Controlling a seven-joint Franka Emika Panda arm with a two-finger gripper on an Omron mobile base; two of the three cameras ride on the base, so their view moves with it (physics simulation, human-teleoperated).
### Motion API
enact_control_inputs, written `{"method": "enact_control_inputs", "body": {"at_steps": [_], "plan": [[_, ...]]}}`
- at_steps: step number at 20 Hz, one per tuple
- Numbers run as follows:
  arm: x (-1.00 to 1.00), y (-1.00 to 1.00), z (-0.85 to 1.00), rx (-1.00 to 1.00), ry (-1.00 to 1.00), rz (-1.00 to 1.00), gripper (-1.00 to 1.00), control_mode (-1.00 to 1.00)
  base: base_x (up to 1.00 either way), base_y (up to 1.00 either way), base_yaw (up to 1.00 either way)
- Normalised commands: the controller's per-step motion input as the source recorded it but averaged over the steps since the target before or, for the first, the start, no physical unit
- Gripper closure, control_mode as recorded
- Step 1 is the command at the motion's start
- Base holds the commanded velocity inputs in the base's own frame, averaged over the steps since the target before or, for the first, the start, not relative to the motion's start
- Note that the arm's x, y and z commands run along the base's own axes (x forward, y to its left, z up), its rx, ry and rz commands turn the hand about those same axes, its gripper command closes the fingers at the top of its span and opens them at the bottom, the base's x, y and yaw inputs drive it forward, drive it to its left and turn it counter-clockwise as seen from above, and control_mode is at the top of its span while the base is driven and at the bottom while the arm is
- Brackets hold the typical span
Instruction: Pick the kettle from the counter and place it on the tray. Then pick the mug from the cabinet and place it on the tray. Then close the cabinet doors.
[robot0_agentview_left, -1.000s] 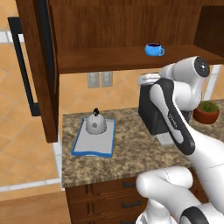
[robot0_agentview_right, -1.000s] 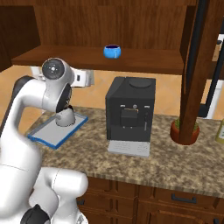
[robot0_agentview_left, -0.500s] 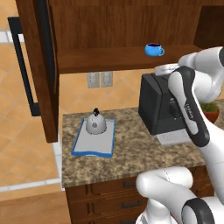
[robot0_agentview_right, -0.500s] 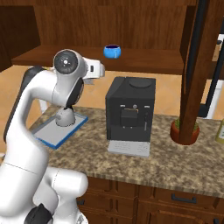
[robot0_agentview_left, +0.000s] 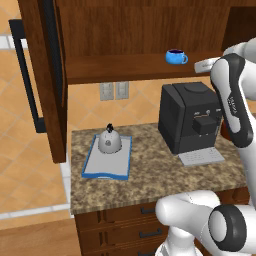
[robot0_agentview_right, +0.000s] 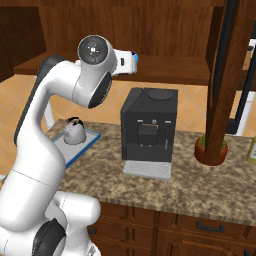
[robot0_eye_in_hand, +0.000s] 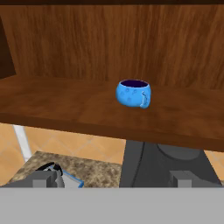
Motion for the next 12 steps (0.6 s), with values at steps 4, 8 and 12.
{"method": "enact_control_inputs", "body": {"at_steps": [4,8,12], "plan": [[0.07,-0.31,0.14,0.00,0.00,0.00,-1.00,-1.00,0.00,0.00,0.00],[0.19,-0.22,0.04,0.00,0.06,0.00,-1.00,-1.00,0.00,0.00,0.00],[0.22,-0.18,0.03,0.07,0.05,0.00,-1.00,-1.00,0.00,0.00,0.00]]}}
